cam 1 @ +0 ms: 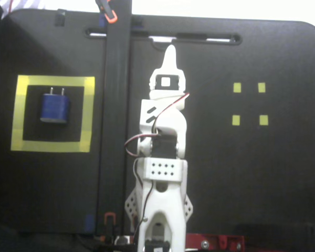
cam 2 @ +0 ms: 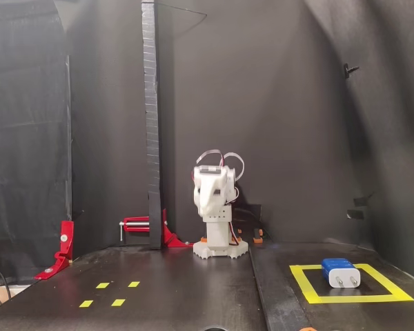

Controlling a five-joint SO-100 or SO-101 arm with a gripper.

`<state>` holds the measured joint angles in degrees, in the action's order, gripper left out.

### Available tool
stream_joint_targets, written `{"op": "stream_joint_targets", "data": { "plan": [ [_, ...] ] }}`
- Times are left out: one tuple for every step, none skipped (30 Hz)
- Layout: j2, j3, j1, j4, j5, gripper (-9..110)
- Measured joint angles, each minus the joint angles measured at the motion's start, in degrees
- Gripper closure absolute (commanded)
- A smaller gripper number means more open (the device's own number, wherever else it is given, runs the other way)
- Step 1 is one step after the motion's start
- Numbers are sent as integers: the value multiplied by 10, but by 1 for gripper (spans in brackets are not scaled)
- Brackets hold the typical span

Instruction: Grasp the block and place it in the designated area.

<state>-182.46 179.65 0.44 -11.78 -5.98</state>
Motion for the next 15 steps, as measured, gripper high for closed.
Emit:
{"op": "stream_joint_targets", "data": {
  "plan": [
    [-4, 0, 0, -13, 0, 102],
    [-8, 0, 0, -34, 0, 102],
    [-16, 0, 1, -57, 0, 101],
    [-23, 0, 4, -82, 0, 101],
    [-33, 0, 4, -110, 0, 101],
    [-43, 0, 4, -140, 0, 101],
    [-52, 0, 4, -169, 0, 101],
    [-61, 0, 4, -194, 0, 101],
    [-63, 0, 3, -215, 0, 101],
    [-65, 0, 3, -233, 0, 101],
    [-66, 0, 3, -248, 0, 101],
    [-67, 0, 3, -263, 0, 101],
    [-67, 0, 3, -275, 0, 101],
    [-67, 0, 3, -287, 0, 101],
    [-67, 0, 3, -300, -4, 101]
  ]
}}
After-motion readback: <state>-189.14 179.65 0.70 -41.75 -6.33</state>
